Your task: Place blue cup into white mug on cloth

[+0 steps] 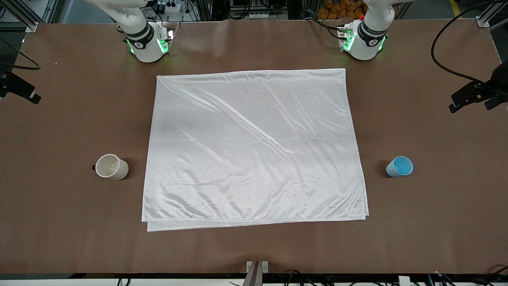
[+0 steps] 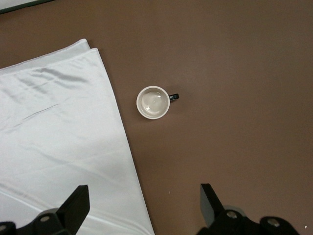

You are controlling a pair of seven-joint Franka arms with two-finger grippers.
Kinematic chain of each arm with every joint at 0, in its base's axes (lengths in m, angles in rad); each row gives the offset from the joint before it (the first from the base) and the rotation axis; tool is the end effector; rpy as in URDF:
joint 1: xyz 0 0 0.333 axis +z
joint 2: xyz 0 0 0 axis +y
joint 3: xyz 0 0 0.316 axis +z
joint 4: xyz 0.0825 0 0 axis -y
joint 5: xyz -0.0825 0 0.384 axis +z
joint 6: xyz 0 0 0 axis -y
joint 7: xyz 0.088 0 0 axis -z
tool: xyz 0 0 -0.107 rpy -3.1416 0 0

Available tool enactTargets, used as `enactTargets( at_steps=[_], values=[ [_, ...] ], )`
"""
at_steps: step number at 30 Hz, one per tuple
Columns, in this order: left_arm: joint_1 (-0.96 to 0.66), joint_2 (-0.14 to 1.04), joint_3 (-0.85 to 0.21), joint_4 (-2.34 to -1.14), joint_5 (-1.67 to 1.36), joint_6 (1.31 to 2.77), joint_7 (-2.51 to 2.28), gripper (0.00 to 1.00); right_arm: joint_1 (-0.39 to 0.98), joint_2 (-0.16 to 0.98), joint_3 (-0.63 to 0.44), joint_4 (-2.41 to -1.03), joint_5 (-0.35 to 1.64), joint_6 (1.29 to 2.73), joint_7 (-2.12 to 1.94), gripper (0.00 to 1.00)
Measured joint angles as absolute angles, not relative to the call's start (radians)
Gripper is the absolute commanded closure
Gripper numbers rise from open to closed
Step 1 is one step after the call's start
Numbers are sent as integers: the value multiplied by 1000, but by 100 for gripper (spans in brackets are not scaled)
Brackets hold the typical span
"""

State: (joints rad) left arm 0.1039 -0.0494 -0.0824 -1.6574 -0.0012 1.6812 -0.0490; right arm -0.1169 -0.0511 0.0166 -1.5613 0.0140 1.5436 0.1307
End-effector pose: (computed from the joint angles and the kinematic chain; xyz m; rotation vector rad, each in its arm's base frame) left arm 0.5491 0.0106 0.6205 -3.1357 -0.1106 -0.1147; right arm 0.5336 -0.0519 0.6544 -3.1068 0.3595 -0.0519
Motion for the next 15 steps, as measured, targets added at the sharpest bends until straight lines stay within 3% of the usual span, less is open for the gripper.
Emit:
enactTargets(
  at_steps=[15],
  values=[
    [106,-49,-81,-1660,-2,1681,7,0,-117,-38,16,-1562,14,1549,131,0]
  ],
)
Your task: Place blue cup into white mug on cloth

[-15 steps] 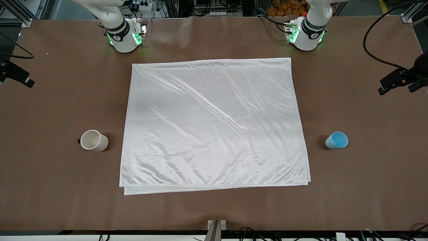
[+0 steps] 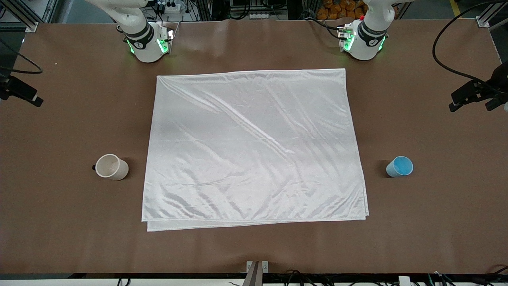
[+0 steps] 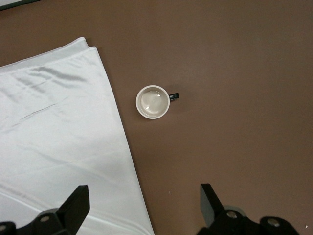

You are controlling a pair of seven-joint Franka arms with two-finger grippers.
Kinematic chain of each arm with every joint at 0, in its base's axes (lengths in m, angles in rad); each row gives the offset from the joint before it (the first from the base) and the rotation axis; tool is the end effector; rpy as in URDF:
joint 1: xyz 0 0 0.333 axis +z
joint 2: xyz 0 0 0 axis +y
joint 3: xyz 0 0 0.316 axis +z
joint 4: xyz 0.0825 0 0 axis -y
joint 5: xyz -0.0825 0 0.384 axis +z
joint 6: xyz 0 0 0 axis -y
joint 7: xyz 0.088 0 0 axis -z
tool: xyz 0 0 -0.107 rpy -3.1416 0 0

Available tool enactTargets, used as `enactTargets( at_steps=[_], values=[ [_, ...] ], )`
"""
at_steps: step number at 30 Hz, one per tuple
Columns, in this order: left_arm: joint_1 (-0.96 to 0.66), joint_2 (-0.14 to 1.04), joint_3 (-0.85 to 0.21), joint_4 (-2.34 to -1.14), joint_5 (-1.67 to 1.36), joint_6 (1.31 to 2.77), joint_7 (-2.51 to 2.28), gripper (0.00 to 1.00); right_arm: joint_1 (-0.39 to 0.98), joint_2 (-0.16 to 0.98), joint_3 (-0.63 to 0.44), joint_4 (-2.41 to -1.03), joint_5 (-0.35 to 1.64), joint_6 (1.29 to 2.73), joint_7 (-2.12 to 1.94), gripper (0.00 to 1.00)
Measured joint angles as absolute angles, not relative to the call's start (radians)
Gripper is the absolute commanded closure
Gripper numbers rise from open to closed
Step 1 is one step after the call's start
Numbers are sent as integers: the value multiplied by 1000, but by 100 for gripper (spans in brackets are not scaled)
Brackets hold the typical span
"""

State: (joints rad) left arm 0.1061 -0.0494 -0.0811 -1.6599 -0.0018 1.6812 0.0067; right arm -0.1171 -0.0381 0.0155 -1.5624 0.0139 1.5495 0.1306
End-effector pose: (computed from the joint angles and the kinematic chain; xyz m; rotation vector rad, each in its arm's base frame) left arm 0.5490 0.0125 0.6193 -3.1362 -0.0288 -0.1106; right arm 0.5382 -0.0532 0.6474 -3.1067 0.3616 -0.0391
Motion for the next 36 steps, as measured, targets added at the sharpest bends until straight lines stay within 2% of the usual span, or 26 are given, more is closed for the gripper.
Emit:
enactTargets(
  at_steps=[9,18,25,36],
  values=[
    [106,-49,-81,-1662,-2,1681,7,0,-130,-25,8,-1587,14,1594,131,0],
    [104,-24,-82,-1668,-2,1681,7,0,-160,-15,3,-1674,14,1706,131,0],
    [101,36,-84,-1673,-2,1690,7,0,-186,-2,1,-1755,14,1795,130,0],
    [98,183,-85,-1678,9,1767,16,0,-210,70,0,-1773,14,1818,145,0]
  ],
)
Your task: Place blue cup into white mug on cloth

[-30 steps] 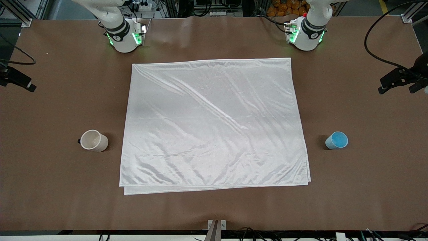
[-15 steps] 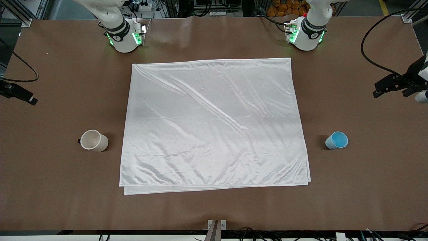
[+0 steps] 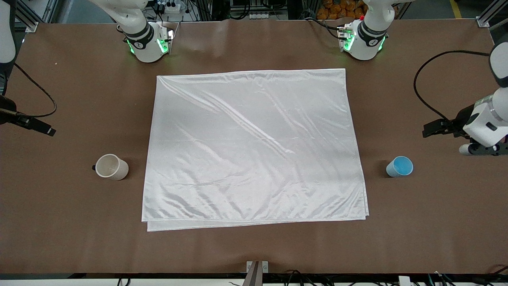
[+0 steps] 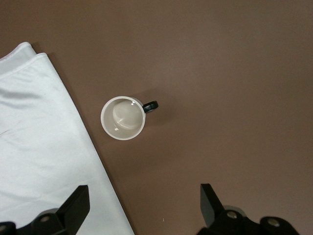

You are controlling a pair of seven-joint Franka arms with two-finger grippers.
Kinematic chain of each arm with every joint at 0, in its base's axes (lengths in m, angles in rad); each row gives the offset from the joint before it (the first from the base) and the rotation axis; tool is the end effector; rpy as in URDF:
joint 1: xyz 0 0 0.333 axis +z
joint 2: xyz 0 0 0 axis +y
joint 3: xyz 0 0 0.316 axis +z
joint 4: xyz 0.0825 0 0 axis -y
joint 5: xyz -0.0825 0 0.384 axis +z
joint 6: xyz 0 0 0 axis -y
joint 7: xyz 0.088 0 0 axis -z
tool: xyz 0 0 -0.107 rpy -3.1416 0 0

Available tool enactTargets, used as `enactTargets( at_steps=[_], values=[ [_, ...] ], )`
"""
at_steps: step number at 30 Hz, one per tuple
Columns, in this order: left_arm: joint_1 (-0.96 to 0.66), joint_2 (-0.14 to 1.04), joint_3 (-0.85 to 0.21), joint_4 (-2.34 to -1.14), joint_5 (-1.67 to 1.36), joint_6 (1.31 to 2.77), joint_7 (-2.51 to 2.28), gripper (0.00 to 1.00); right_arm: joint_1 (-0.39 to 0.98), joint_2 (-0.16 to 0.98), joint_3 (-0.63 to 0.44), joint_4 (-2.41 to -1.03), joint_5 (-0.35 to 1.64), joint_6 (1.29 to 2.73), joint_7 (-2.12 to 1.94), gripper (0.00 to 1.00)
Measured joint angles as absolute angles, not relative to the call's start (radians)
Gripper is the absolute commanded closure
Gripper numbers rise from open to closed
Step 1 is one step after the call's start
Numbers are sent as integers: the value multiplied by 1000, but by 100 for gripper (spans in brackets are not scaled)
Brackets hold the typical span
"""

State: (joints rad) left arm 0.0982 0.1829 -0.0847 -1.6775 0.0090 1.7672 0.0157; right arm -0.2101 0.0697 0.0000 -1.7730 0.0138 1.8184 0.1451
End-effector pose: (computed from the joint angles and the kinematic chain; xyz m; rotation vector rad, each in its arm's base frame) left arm 0.6076 0.0122 0.4838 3.1302 -0.0057 -0.1448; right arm 0.5692 -0.1202 0.5097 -3.0771 0.5579 0.0373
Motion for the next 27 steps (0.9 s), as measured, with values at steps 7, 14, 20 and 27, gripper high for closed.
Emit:
enactTargets(
  at_steps=[7,14,20,27],
  values=[
    [71,303,-85,-1678,83,1831,20,0,-243,129,-1,-1776,14,1847,192,0],
    [39,402,-86,-1677,109,1891,20,0,-259,175,-1,-1821,15,1961,321,0],
    [35,467,-85,-1673,123,1923,20,0,-259,201,0,-1871,15,2066,441,0],
    [35,523,-85,-1660,134,1932,20,0,-259,253,1,-1884,15,2114,565,0]
  ],
)
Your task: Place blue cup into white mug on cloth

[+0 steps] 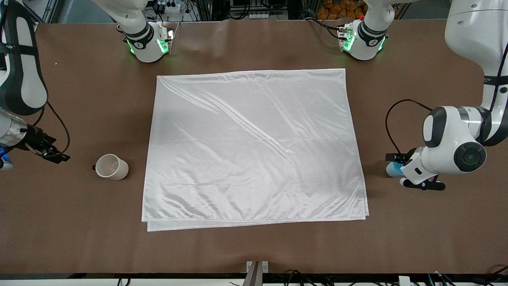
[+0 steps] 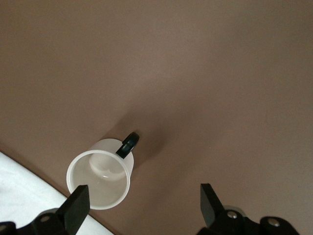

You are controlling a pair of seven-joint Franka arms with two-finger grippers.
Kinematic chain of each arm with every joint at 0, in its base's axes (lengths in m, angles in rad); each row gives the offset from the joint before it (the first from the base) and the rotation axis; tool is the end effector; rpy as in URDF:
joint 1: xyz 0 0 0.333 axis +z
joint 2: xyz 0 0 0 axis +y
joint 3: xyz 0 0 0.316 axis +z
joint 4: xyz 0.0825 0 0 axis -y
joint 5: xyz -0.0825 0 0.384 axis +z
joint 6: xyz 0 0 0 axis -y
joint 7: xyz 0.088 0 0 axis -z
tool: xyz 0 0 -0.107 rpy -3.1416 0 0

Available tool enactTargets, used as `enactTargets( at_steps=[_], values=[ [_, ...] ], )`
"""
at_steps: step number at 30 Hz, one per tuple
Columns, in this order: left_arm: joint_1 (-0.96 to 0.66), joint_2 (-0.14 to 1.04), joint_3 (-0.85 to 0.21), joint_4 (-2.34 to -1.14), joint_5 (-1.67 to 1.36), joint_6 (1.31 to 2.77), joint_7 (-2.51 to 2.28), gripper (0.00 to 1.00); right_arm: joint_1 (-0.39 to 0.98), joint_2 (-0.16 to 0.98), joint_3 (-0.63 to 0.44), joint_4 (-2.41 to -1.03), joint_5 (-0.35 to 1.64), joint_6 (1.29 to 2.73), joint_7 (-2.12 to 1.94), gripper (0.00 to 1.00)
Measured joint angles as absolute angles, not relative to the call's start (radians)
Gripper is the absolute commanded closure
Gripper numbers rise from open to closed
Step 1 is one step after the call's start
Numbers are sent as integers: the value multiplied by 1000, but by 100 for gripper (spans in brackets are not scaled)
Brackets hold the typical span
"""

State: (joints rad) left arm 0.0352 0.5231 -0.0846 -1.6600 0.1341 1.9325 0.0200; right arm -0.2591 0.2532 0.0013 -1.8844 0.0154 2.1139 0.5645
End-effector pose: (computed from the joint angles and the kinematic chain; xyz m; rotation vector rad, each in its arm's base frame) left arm 0.6499 -0.0175 0.2880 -3.0334 0.1922 0.3767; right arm 0.5926 -0.1556 0.3726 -2.8656 1.2633 0.0399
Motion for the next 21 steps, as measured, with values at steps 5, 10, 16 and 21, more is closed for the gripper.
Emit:
enactTargets(
  at_steps=[5,10,16,21],
  values=[
    [35,551,-85,-1652,135,1949,20,0,-256,286,5,-1905,15,2194,662,0],
    [33,564,-85,-1650,135,1972,20,0,-256,316,5,-1983,16,2386,698,0],
    [31,581,-85,-1649,135,1998,20,18,-257,370,4,-2013,17,2468,753,0],
    [31,598,-85,-1649,135,2018,-3,61,-251,396,8,-2008,17,2473,841,2]
  ],
)
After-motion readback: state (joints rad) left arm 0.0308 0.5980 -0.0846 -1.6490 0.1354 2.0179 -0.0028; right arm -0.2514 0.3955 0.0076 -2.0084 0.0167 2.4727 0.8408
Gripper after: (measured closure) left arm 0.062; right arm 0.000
